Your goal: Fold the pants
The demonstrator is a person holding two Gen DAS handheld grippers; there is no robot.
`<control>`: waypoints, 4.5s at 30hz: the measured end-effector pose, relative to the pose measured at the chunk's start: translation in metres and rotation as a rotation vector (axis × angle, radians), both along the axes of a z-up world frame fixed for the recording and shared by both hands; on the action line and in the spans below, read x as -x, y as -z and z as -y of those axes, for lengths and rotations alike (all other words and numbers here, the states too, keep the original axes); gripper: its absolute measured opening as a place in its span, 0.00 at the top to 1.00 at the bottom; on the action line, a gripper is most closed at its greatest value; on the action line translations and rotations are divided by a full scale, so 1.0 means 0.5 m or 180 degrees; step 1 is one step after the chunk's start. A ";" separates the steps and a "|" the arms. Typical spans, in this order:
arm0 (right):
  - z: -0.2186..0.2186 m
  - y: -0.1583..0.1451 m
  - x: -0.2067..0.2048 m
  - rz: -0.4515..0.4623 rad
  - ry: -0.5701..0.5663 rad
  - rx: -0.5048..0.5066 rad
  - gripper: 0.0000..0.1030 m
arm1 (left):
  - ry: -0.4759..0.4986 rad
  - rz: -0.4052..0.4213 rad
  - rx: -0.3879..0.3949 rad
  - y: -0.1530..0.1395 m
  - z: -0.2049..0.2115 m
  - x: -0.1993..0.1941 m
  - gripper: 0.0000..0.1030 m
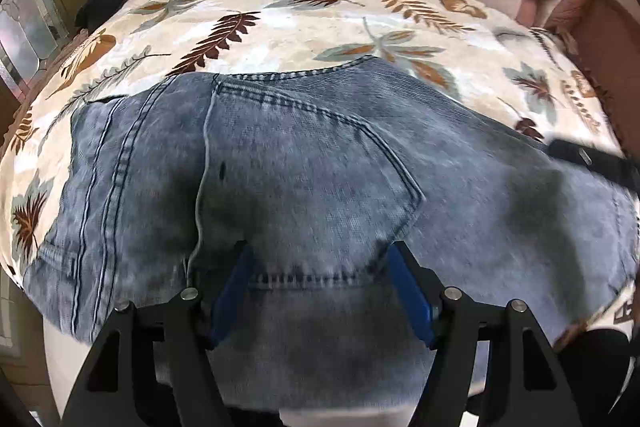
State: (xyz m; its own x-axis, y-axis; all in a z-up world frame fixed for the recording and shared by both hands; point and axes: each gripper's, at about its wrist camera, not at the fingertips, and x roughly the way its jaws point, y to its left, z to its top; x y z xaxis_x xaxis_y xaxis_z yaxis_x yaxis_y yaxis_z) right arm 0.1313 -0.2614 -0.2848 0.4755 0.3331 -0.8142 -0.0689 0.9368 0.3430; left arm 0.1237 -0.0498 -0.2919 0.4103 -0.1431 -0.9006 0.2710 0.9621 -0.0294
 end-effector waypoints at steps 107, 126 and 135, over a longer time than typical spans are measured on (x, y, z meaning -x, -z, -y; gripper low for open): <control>0.372 0.118 0.296 -0.0091 0.2131 -0.0733 0.93 | 0.0664 0.0070 -0.0904 -0.005 0.216 0.050 0.00; 0.326 0.076 0.258 0.0063 0.2055 -0.0813 0.91 | 0.0469 -0.0270 -0.0792 0.063 0.220 0.008 0.00; 0.284 0.112 0.215 -0.0324 0.1869 -0.0593 0.90 | 0.0295 -0.0347 -0.0491 0.067 0.190 0.015 0.00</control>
State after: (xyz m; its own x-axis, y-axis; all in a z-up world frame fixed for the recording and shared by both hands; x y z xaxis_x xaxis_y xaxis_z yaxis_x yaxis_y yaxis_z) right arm 0.0238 -0.4033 -0.3409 0.5456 0.1803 -0.8184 0.4811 0.7323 0.4820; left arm 0.1162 -0.1447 -0.3256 0.3006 -0.0326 -0.9532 0.3620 0.9285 0.0824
